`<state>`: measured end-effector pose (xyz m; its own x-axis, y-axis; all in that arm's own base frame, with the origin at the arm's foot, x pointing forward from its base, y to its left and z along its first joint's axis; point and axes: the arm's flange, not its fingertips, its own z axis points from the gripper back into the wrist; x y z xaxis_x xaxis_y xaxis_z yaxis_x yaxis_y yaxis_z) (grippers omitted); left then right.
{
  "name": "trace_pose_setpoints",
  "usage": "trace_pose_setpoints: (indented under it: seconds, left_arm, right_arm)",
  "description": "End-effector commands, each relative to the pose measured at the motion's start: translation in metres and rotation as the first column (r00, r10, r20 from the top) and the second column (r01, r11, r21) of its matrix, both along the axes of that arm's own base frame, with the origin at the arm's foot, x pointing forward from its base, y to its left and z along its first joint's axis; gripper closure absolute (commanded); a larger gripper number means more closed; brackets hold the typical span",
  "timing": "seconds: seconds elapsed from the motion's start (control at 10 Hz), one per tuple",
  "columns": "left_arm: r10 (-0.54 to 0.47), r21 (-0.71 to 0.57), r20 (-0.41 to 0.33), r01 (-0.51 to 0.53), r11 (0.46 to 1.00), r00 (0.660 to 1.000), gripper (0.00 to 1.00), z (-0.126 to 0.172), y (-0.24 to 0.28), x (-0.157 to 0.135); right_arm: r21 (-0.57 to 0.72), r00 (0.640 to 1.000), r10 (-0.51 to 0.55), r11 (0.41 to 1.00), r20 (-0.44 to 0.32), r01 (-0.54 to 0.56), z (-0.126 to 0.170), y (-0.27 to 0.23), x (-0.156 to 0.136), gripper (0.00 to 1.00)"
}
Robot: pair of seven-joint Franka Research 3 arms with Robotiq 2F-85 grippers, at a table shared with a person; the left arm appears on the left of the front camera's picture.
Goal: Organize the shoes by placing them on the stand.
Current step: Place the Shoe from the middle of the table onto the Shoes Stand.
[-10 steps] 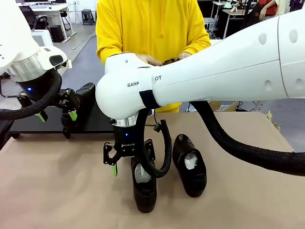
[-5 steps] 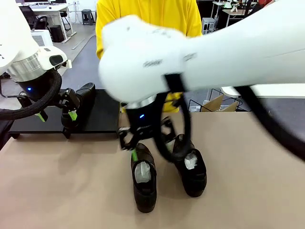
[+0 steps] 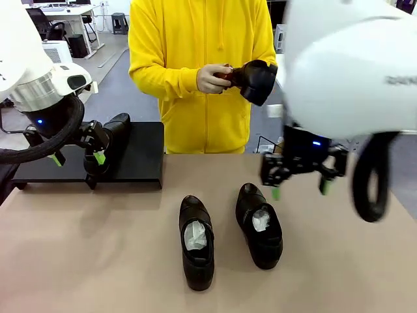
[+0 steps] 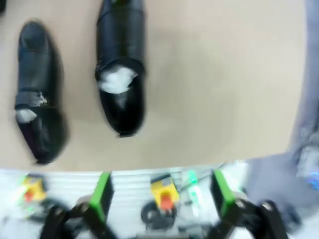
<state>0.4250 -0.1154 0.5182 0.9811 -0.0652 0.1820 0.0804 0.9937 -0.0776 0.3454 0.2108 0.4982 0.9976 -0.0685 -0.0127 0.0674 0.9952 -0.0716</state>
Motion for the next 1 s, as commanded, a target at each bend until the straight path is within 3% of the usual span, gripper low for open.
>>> trace_pose_setpoints:
  seconds: [0.0,0.2,0.3,0.4,0.5,0.6,0.7,0.8,0.9]
  left_arm:
    - [0.04,-0.086,-0.07,-0.046,0.995,0.997,0.0,-0.007,-0.017,-0.009]
    - [0.056,-0.186,-0.275,-0.11,0.976,0.96,0.0,-0.028,-0.062,-0.041]
    - [0.018,-0.164,-0.325,-0.075,0.984,0.945,0.0,-0.034,-0.083,-0.058]
    - [0.016,-0.175,-0.29,-0.07,0.982,0.957,0.0,-0.034,-0.094,-0.067]
    - [0.014,-0.148,-0.266,-0.055,0.987,0.964,0.0,-0.034,-0.069,-0.045]
    - [0.014,-0.148,-0.266,-0.055,0.987,0.964,0.0,-0.034,-0.069,-0.045]
    - [-0.004,-0.16,-0.307,-0.048,0.986,0.952,0.0,-0.041,-0.096,-0.064]
    - [-0.007,-0.063,-0.256,-0.009,0.998,0.967,0.0,-0.038,-0.114,-0.075]
    - [0.021,-0.012,-0.257,-0.025,1.0,0.966,0.0,-0.056,-0.137,-0.076]
  right_arm:
    - [0.074,0.977,-0.208,0.975,-0.053,0.212,-0.018,-0.053,-0.011,0.0]
    - [0.116,0.838,-0.519,0.834,-0.167,0.539,-0.034,-0.099,-0.016,0.0]
    - [0.115,0.742,-0.636,0.738,-0.212,0.665,-0.038,-0.111,-0.016,0.0]
    - [0.063,0.921,-0.37,0.923,-0.125,0.38,-0.034,-0.097,-0.011,0.0]
    - [0.063,0.921,-0.37,0.923,-0.125,0.38,-0.034,-0.097,-0.011,0.0]
    - [0.063,0.921,-0.37,0.923,-0.125,0.38,-0.034,-0.097,-0.011,0.0]
    - [0.063,0.921,-0.37,0.923,-0.125,0.38,-0.034,-0.097,-0.011,0.0]
    - [0.063,0.921,-0.37,0.923,-0.125,0.38,-0.034,-0.097,-0.011,0.0]
    - [0.063,0.921,-0.37,0.923,-0.125,0.38,-0.034,-0.097,-0.011,0.0]
